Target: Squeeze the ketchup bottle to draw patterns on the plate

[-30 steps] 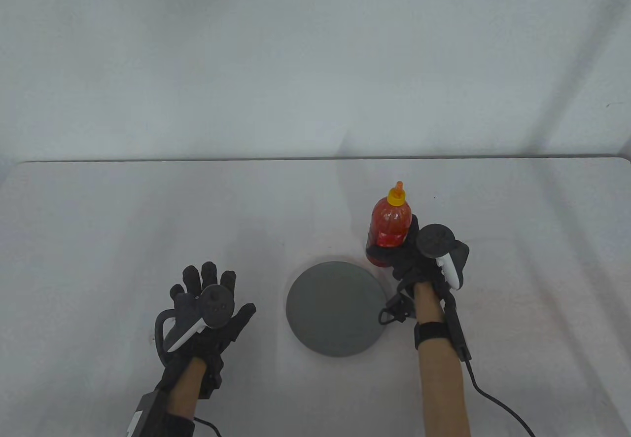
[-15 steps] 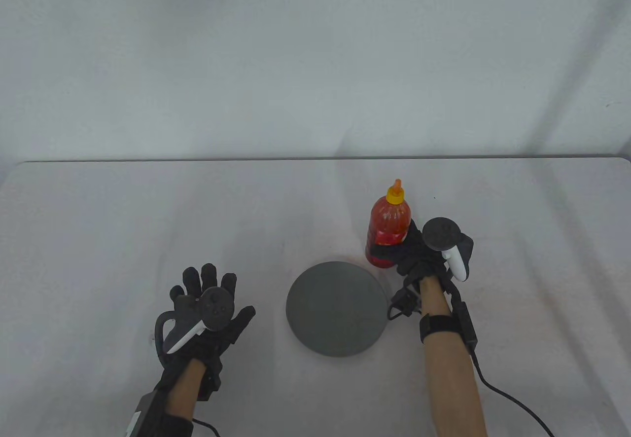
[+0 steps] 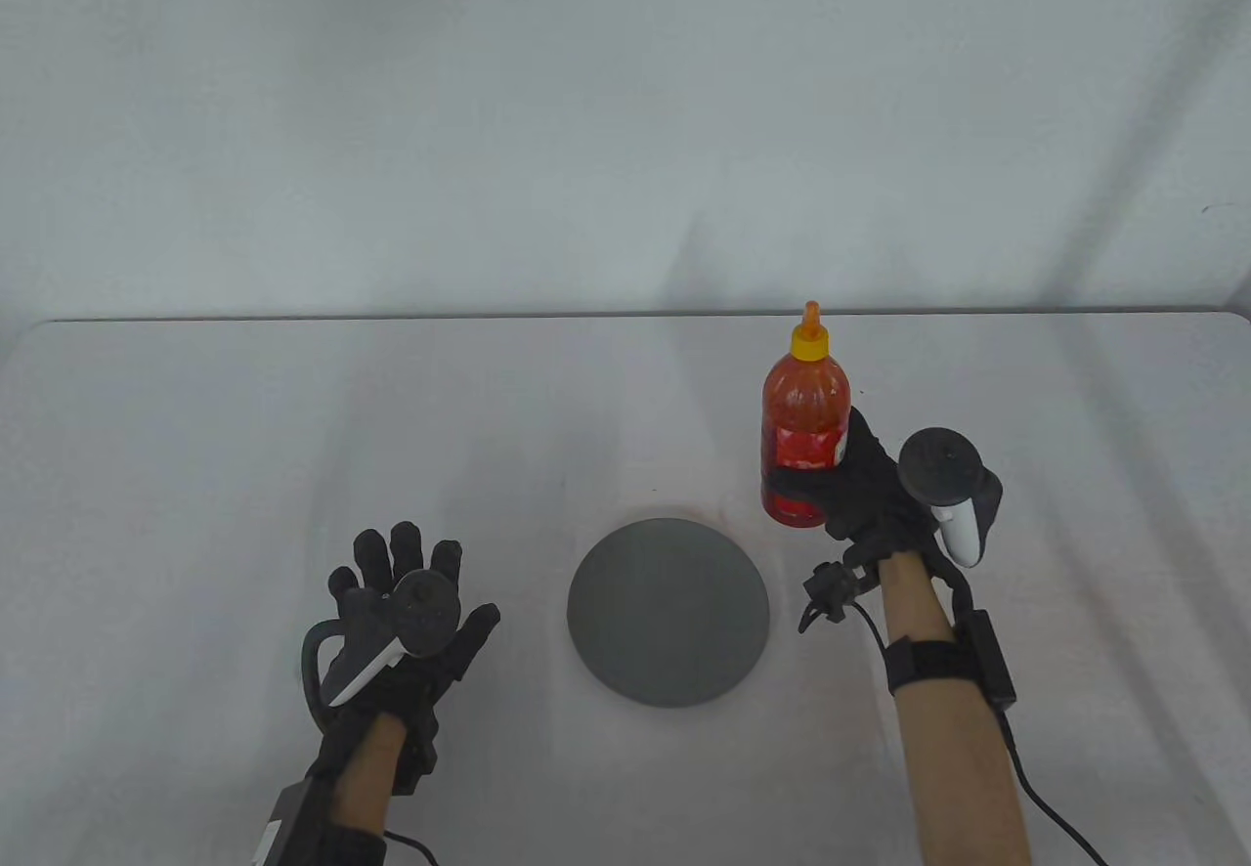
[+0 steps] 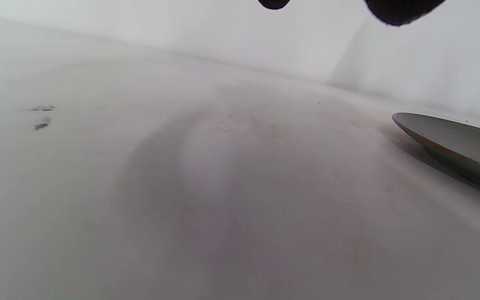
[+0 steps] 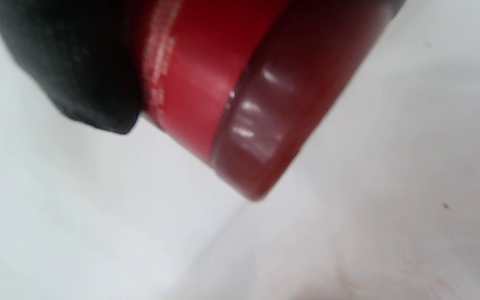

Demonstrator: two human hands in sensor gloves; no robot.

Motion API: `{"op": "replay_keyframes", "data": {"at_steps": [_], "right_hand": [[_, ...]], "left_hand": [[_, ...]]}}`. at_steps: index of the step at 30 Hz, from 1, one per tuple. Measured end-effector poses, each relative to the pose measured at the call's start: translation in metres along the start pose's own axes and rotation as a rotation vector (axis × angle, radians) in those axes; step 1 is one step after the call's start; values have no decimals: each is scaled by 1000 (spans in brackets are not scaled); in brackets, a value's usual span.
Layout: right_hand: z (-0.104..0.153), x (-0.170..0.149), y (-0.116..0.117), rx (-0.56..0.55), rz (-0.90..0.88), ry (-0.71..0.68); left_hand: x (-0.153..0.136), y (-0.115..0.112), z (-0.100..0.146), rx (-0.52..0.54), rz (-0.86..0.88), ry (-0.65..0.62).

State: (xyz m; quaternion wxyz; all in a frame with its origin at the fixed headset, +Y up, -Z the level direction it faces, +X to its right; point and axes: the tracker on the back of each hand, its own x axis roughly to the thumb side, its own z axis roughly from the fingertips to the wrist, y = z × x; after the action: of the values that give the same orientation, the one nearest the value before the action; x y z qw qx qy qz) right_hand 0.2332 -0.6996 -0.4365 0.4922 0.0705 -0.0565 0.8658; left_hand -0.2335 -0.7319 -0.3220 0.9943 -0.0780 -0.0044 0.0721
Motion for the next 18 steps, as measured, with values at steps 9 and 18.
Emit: {"op": "replay_keyframes", "data": {"at_steps": [9,18], "right_hand": [[79,39,-38,30,57,-130],[107,7,-23,60,89,-114]], "left_hand": [[-1,-5,0,-25,-12,11],[11,-10,-1,-45,-106,-4]]}}
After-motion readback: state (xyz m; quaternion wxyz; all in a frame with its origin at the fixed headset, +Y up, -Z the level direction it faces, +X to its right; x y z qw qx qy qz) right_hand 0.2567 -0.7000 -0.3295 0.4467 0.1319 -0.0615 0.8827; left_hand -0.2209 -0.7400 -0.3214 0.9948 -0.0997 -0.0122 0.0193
